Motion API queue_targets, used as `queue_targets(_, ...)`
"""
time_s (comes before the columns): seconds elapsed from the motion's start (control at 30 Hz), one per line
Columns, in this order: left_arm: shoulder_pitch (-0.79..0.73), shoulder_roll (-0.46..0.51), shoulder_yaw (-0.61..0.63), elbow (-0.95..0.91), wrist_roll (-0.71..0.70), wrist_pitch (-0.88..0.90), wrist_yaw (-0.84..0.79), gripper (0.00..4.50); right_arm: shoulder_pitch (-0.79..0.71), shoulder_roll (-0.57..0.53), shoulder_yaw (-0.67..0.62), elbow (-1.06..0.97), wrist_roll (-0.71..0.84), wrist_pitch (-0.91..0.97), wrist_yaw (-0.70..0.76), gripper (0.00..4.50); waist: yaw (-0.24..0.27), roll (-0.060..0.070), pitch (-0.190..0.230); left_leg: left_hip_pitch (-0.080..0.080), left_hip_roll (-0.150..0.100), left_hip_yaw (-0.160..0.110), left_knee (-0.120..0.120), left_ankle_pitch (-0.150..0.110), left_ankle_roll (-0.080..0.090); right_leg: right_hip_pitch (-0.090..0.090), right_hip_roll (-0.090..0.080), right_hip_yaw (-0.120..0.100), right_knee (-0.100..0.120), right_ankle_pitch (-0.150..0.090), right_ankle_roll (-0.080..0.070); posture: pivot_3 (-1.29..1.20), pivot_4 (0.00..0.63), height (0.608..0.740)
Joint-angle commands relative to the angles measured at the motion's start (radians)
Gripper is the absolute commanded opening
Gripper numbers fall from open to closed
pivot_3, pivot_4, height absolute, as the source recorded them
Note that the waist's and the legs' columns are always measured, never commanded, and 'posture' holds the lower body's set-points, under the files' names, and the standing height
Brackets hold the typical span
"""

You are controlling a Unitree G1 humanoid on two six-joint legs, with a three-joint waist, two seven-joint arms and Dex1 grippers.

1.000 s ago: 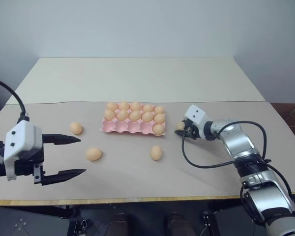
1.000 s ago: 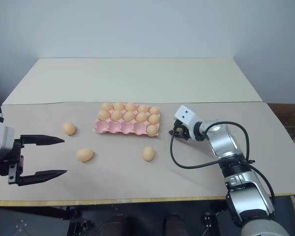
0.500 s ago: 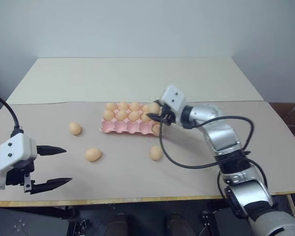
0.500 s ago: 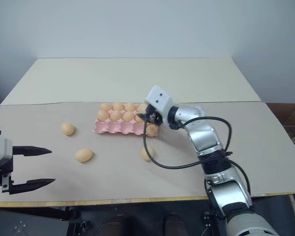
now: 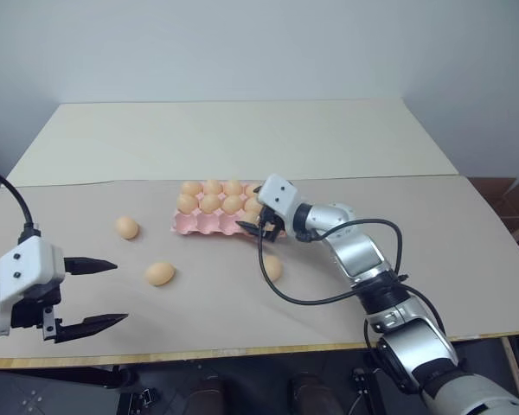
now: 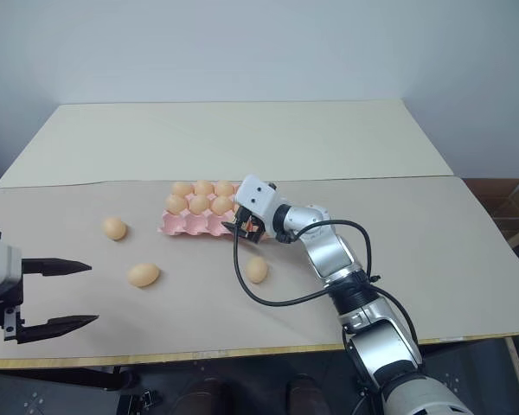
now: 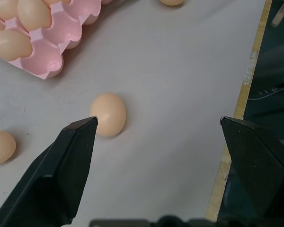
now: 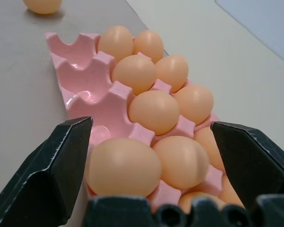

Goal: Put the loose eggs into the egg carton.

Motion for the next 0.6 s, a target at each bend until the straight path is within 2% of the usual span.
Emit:
queue_targets(0.03, -0.014, 0.001, 0.019, -0.022, -0.011, -0.009, 0.007, 4.5, -0.009, -0.008, -0.023, -0.058, 0.004, -0.019, -0.002, 4.47, 0.0, 0.0, 0.0, 0.0, 0.0, 0.0, 0.0, 0.0, 0.0, 0.0, 0.0, 0.0, 0.0, 0.0, 0.0, 0.0, 0.15, 0.74)
queue_targets(0.17, -0.06, -0.007, -0.001, -0.026, -0.051, 0.0, 0.023, 4.5, 0.038, -0.082, -0.061, -0.219, 0.029, 0.041, 0.034, 4.47, 0.006, 0.0, 0.0, -0.001, 0.0, -0.001, 0.0, 0.0, 0.0, 0.0, 0.0, 0.0, 0.0, 0.0, 0.0, 0.0, 0.15, 0.74)
queue_targets(0.27, -0.101, -0.01, -0.01, -0.03, -0.1, 0.025, 0.034, 4.5, 0.104, -0.187, -0.107, -0.408, 0.102, 0.143, 0.125, 4.47, 0.011, 0.0, 0.0, -0.002, 0.0, -0.001, 0.0, 0.0, 0.0, 0.0, -0.001, -0.001, -0.001, 0.0, 0.0, 0.0, 0.15, 0.74)
queue_targets(0.4, -0.131, -0.006, -0.024, -0.02, -0.129, 0.033, 0.033, 4.5, 0.227, -0.447, -0.224, -0.664, 0.3, 0.338, 0.343, 4.47, 0.024, 0.0, 0.0, -0.001, 0.0, -0.001, 0.0, 0.0, 0.0, 0.001, -0.001, -0.001, -0.002, 0.0, 0.0, 0.0, 0.15, 0.74)
queue_targets(0.5, -0.148, 0.005, -0.036, -0.007, -0.134, 0.029, 0.033, 4.5, 0.341, -0.631, -0.333, -0.765, 0.399, 0.372, 0.465, 4.47, 0.027, 0.0, 0.0, 0.001, 0.0, -0.002, 0.0, 0.0, 0.0, 0.003, 0.0, -0.001, -0.002, 0.0, 0.0, 0.0, 0.15, 0.74)
queue_targets(0.6, -0.17, 0.01, -0.046, 0.001, -0.14, 0.027, 0.033, 4.5, 0.44, -0.759, -0.435, -0.804, 0.458, 0.362, 0.541, 4.47, 0.027, 0.0, 0.0, 0.002, 0.0, -0.001, 0.0, 0.0, 0.0, 0.004, 0.0, -0.001, -0.002, 0.0, 0.0, 0.0, 0.15, 0.74)
